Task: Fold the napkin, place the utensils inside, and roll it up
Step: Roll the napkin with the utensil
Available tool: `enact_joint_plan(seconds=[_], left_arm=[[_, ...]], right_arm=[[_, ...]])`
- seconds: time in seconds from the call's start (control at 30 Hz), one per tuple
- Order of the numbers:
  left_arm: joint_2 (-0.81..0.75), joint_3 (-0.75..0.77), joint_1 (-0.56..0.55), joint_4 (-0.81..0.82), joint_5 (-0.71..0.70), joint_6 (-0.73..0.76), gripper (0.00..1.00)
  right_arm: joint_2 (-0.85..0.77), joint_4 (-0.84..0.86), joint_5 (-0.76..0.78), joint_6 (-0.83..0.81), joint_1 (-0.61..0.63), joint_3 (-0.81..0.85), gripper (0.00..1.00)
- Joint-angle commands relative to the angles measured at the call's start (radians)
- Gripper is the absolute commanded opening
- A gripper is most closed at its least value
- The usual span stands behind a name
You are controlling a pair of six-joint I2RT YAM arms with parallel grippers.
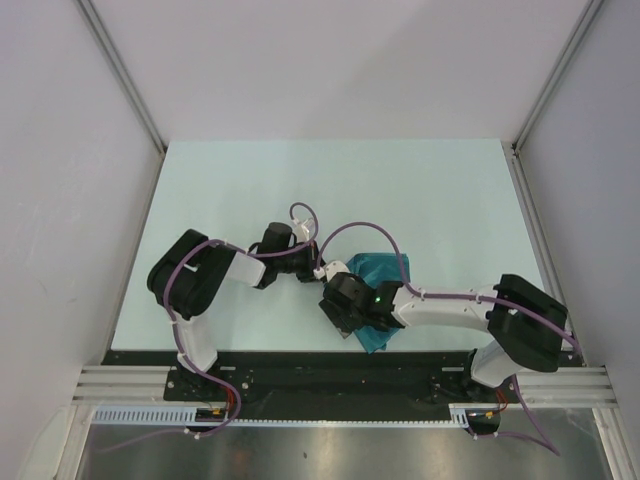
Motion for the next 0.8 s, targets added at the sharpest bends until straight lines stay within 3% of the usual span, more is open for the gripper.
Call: enact_joint_plan(seconds=[0.0,0.4,0.57,0.63,0.77], left_arm=[[-0.016,0.004,-0.013,-0.076,-0.001,0.021,0.00],[-0.034,0.008,-0.012,-0.084,0.005,0.021,0.00],[-0.048,0.008,-0.009,-0.075,0.024,0.014,0.01],[-0.062,0.008,-0.003,-0.070,0.022,0.004,0.09],[-0.109,-0.001,0.036,-0.084,0.013,0.008,0.38]], right_arm=[[0.029,0.021,0.042,0.011,-0.003,-0.011,0.72],[0.077,0.091,-0.111,0.018,-0.063,-0.093,0.63],[0.092,0.107,-0.202,0.021,-0.083,-0.123,0.45],[0.092,0.116,-0.248,0.022,-0.086,-0.134,0.35],[0.080,0.159,-0.396,0.015,-0.112,-0.165,0.27]])
